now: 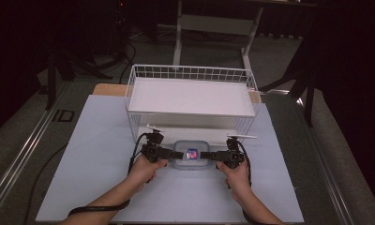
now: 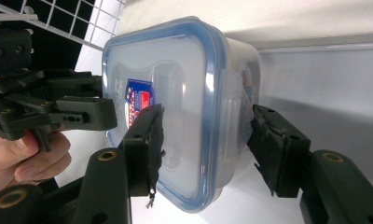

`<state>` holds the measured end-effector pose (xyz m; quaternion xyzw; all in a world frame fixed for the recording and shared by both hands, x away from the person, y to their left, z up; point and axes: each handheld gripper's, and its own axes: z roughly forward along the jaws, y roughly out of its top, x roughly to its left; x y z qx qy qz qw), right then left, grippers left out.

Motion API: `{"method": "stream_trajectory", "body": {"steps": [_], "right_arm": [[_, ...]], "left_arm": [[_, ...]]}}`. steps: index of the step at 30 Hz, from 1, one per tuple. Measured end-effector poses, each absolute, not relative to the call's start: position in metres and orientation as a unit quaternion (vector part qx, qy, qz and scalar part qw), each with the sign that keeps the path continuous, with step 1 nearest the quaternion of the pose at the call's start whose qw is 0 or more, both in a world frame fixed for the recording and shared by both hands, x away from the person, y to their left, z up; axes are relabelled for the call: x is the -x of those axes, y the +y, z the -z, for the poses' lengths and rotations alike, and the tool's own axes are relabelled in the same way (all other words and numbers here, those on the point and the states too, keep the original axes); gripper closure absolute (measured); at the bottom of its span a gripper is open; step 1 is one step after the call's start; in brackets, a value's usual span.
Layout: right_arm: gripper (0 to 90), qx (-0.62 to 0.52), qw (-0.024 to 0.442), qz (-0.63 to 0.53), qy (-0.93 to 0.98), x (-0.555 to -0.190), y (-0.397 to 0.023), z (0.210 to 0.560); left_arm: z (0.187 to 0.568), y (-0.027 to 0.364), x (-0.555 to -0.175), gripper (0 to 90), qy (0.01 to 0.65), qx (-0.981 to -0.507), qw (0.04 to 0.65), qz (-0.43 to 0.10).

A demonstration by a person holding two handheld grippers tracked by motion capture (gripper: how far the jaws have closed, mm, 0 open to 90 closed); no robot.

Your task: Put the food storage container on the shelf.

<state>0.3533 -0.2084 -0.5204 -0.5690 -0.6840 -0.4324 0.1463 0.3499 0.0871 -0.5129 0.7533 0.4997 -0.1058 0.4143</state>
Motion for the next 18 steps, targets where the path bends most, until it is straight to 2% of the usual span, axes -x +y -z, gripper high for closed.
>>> {"method": "stream_trajectory", "body": {"steps": [5, 8, 15, 18], "right_arm": [[46.1, 0.554, 0.118, 0.445, -0.694, -0.343, -0.207, 0.520], [46.1, 0.544, 0.105, 0.445, -0.703, -0.338, -0.206, 0.518], [46.0, 0.530, 0.079, 0.455, -0.711, -0.331, -0.203, 0.515], [46.0, 0.529, 0.074, 0.458, -0.711, -0.330, -0.203, 0.514]], "left_arm": [[0.512, 0.085, -0.339, 46.0, 0.485, -0.761, 0.423, 0.076], [0.512, 0.089, -0.337, 49.4, 0.488, -0.754, 0.431, 0.083], [0.512, 0.089, -0.328, 49.7, 0.477, -0.759, 0.439, 0.060], [0.512, 0.091, -0.327, 49.8, 0.487, -0.747, 0.447, 0.067]]}}
